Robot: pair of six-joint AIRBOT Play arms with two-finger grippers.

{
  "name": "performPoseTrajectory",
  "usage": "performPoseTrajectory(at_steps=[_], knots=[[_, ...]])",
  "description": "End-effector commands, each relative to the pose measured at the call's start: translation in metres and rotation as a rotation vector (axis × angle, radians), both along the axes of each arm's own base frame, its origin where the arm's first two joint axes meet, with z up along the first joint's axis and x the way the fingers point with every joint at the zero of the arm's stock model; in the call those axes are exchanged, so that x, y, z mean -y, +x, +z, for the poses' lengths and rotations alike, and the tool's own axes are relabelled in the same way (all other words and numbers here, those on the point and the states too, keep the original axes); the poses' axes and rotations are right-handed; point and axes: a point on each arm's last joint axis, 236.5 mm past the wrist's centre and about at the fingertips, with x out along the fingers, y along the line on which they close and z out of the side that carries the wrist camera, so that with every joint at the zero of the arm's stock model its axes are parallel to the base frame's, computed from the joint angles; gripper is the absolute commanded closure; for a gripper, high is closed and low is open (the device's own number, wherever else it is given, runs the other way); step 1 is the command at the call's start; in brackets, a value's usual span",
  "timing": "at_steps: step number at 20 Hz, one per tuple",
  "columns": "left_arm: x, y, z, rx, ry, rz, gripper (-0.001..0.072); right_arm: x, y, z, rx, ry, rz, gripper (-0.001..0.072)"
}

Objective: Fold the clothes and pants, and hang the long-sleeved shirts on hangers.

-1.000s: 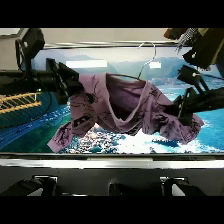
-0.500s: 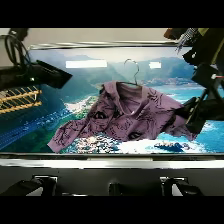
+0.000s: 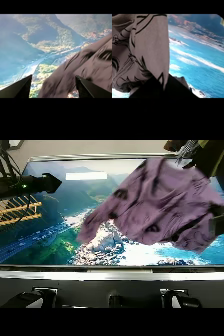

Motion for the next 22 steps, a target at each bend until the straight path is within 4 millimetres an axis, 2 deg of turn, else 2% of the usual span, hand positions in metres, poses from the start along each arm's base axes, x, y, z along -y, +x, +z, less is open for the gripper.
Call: performPoseTrajectory(at_steps=[1,3,5,9,12,14,18,22], knots=[[-0.002,0.001,-0.001,-0.006,-0.007,0.014,0.0089,0.058,-0.001,0.038,0.185,0.051,-0.328,0.0670],[-0.002,0.001,-0.001,-0.006,-0.007,0.014,0.0090,0.088,-0.008,0.057,0.272,0.072,-0.489,0.0671],[-0.002,0.001,-0.001,-0.006,-0.007,0.014,0.0090,0.109,-0.017,0.076,0.354,0.089,-0.601,0.0671],[-0.002,0.001,-0.001,-0.006,-0.007,0.014,0.0097,0.132,-0.021,0.082,0.363,0.071,-0.716,0.0672],[-0.002,-0.001,-0.002,-0.015,-0.004,0.012,0.0101,0.156,-0.016,0.071,0.297,0.001,-0.818,0.0672],[-0.002,-0.005,-0.012,-0.054,0.011,0.001,0.0101,0.178,-0.013,0.075,0.284,-0.090,-0.890,0.0672],[-0.002,0.000,-0.016,-0.057,0.010,0.004,0.0101,0.190,0.012,0.105,0.421,-0.025,-0.958,0.0672],[0.000,0.008,-0.013,-0.028,-0.002,0.012,0.0101,0.207,0.021,0.139,0.499,-0.130,-0.995,0.0672]])
